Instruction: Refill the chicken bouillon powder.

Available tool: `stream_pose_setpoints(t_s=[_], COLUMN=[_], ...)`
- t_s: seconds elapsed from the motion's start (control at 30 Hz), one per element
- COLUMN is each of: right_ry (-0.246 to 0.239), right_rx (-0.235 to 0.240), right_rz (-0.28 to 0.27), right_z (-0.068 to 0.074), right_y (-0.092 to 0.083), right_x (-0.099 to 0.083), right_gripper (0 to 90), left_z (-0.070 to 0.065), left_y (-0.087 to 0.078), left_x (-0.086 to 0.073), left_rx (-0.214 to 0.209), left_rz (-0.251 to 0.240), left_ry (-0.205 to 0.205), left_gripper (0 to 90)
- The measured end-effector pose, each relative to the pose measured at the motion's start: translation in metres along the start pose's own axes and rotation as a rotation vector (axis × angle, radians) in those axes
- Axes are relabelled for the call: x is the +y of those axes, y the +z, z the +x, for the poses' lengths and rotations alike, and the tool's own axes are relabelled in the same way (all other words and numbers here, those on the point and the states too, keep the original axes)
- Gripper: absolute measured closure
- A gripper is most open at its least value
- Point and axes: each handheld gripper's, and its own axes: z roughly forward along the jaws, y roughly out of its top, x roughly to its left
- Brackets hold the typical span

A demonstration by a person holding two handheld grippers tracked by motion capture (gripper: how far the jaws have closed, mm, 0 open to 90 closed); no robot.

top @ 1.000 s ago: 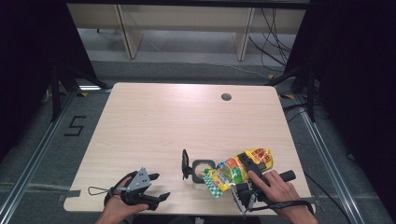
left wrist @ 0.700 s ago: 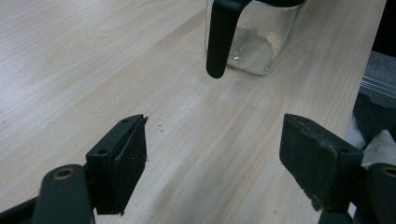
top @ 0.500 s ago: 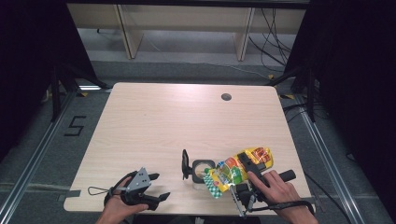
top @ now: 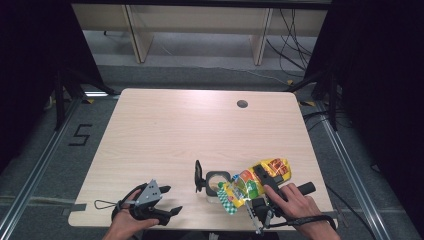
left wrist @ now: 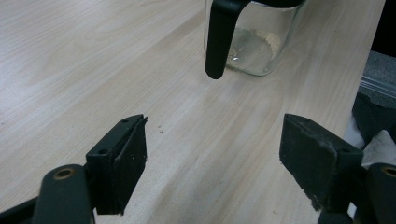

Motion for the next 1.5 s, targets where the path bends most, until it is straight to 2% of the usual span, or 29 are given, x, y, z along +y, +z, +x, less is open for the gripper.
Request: stream_pose_setpoints(t_s=[0.03, 0.1, 0.13, 0.2, 0.23, 0.27, 0.3, 0.33, 0.37, 0.4, 0.43, 0.47, 0.53, 0.57, 0.63, 0.7, 0.73, 0.77, 0.8, 0.83, 0.87, 0.93, 0.97, 1.0, 1.1, 1.2, 1.3, 1.37, 1.5], right_ry=[-0.002, 0.011, -0.010, -0.011, 0.011, 0.027, 0.003, 0.019, 0.007, 0.017, 0.010, 0.014, -0.019, -0.008, -0.017, -0.024, -0.016, 0.009, 0.003, -0.002, 0.009, -0.002, -0.021, -0.030, -0.001, -0.019, 0.020, -0.026, -0.009], right_rx=[-0.014, 0.001, -0.005, 0.001, 0.000, -0.015, -0.016, -0.027, -0.004, 0.002, 0.008, 0.012, -0.007, -0.005, -0.019, -0.024, -0.010, -0.003, -0.017, 0.002, -0.015, -0.025, -0.043, -0.044, -0.022, -0.031, -0.024, -0.008, -0.015], right_rz=[-0.014, 0.018, 0.002, -0.002, 0.009, 0.001, 0.003, -0.007, 0.007, 0.014, 0.012, 0.015, -0.005, 0.002, -0.010, -0.007, 0.000, 0.006, -0.005, 0.016, 0.002, 0.006, -0.014, -0.009, 0.014, -0.006, 0.007, 0.010, 0.011], right_z=[-0.0005, 0.0012, 0.0001, -0.0006, 0.0002, 0.0003, -0.0022, -0.0007, -0.0012, 0.0003, -0.0001, 0.0004, -0.0014, -0.0016, -0.0015, -0.0013, -0.0016, -0.0009, -0.0001, 0.0009, 0.0018, 0.0001, -0.0032, -0.0043, -0.0002, -0.0014, 0.0012, 0.0008, 0.0000], right_y=[0.0006, -0.0002, 0.0013, 0.0002, -0.0010, -0.0009, -0.0009, 0.0002, -0.0007, -0.0005, 0.0000, -0.0005, 0.0004, -0.0008, 0.0005, 0.0010, -0.0003, -0.0011, -0.0001, -0.0010, 0.0005, -0.0017, -0.0023, -0.0028, -0.0021, -0.0017, -0.0017, 0.0009, -0.0010], right_x=[0.0000, 0.0009, 0.0008, -0.0009, -0.0019, -0.0024, -0.0028, -0.0036, -0.0040, -0.0041, -0.0039, -0.0040, -0.0035, -0.0031, -0.0037, -0.0034, -0.0032, -0.0028, -0.0025, -0.0013, -0.0003, 0.0005, -0.0007, -0.0012, 0.0007, 0.0001, -0.0001, 0.0014, 0.0013], right_gripper=[37.1, 37.2, 37.2, 37.1, 37.2, 37.2, 37.2, 37.2, 37.1, 37.2, 37.1, 37.2, 37.2, 37.2, 37.2, 37.2, 37.2, 37.2, 37.2, 37.2, 37.2, 37.2, 37.2, 37.2, 37.2, 37.2, 37.2, 37.2, 37.3], left_z=[0.0002, -0.0005, -0.0002, -0.0003, 0.0006, 0.0000, 0.0002, 0.0007, 0.0014, 0.0014, -0.0002, -0.0008, -0.0002, -0.0007, 0.0008, 0.0002, -0.0003, 0.0003, 0.0013, 0.0010, 0.0007, 0.0009, 0.0003, 0.0004, 0.0000, -0.0003, 0.0006, 0.0001, -0.0005], left_y=[0.0000, 0.0008, 0.0007, 0.0000, 0.0000, 0.0004, 0.0004, 0.0000, -0.0001, -0.0002, -0.0003, 0.0000, -0.0003, 0.0001, -0.0003, -0.0004, -0.0001, 0.0000, -0.0001, 0.0000, -0.0001, 0.0000, -0.0001, 0.0004, -0.0003, -0.0001, -0.0006, 0.0008, 0.0000], left_x=[0.0000, -0.0006, -0.0003, 0.0001, 0.0004, 0.0000, 0.0001, 0.0005, 0.0008, 0.0008, 0.0004, 0.0000, 0.0001, 0.0001, 0.0005, 0.0003, 0.0002, 0.0005, 0.0009, 0.0007, 0.0005, 0.0005, 0.0004, 0.0004, 0.0002, -0.0004, 0.0001, -0.0004, 0.0000], left_rx=[-0.001, 0.000, -0.001, -0.002, -0.003, 0.003, 0.002, -0.006, -0.005, -0.004, -0.007, -0.002, 0.000, -0.003, -0.005, -0.006, -0.004, -0.004, -0.005, -0.006, -0.003, -0.004, -0.001, 0.000, -0.002, -0.008, -0.008, -0.002, -0.008], left_rz=[0.000, -0.011, -0.010, 0.000, 0.000, -0.003, -0.002, 0.001, 0.000, 0.000, 0.005, 0.000, 0.009, 0.001, 0.001, 0.004, 0.002, 0.000, 0.000, 0.000, 0.001, 0.000, 0.001, -0.004, 0.008, 0.000, 0.006, -0.009, 0.001], left_ry=[0.004, -0.003, 0.005, 0.001, 0.014, 0.005, 0.009, 0.014, 0.025, 0.024, -0.004, -0.004, 0.006, -0.003, 0.014, 0.003, -0.004, 0.009, 0.026, 0.022, 0.018, 0.018, 0.006, 0.007, 0.009, -0.003, 0.002, 0.008, -0.005], left_gripper=[22.8, 22.8, 22.8, 22.8, 22.8, 22.8, 22.8, 22.8, 22.8, 22.8, 22.8, 22.8, 22.8, 22.8, 22.8, 22.8, 22.8, 22.8, 22.8, 22.8, 22.8, 22.8, 22.8, 22.8, 22.9, 23.2, 23.2, 23.2, 23.2])
